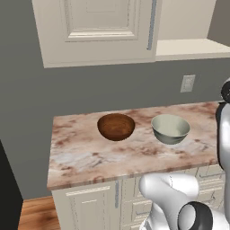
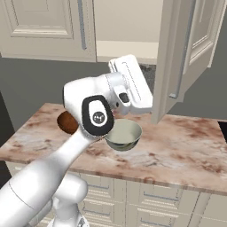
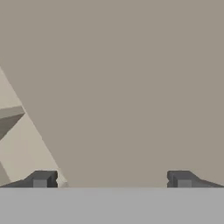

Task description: Open the cabinet. Pick the bowls from the counter and place them in the cabinet. Then close the cabinet.

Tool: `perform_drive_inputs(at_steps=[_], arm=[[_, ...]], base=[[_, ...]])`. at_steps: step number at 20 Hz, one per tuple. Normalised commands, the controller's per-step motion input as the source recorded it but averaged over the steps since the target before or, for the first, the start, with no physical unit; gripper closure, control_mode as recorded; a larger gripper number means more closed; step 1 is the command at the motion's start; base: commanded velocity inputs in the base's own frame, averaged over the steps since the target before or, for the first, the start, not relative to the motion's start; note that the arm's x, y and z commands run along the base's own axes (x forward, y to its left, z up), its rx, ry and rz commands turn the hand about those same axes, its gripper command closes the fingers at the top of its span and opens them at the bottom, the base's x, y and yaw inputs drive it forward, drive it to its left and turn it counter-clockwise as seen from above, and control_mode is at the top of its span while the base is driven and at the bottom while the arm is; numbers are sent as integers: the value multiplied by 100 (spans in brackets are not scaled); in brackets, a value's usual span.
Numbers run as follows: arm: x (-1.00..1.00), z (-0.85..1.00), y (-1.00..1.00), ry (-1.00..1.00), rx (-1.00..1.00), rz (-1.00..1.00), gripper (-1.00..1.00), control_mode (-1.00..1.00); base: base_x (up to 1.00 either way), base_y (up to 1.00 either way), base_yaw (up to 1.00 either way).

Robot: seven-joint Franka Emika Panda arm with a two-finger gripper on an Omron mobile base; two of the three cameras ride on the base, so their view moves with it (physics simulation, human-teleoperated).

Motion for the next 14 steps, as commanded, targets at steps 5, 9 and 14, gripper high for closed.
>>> perform_drive_inputs(at_steps=[5,9,14], arm=[[-43,67,50,24,-30,1,-100,-100],[-48,49,37,31,-30,0,-100,-100],[-67,2,24,10,-18,0,-100,-100]], base=[[0,0,0],[0,0,0],[0,0,0]])
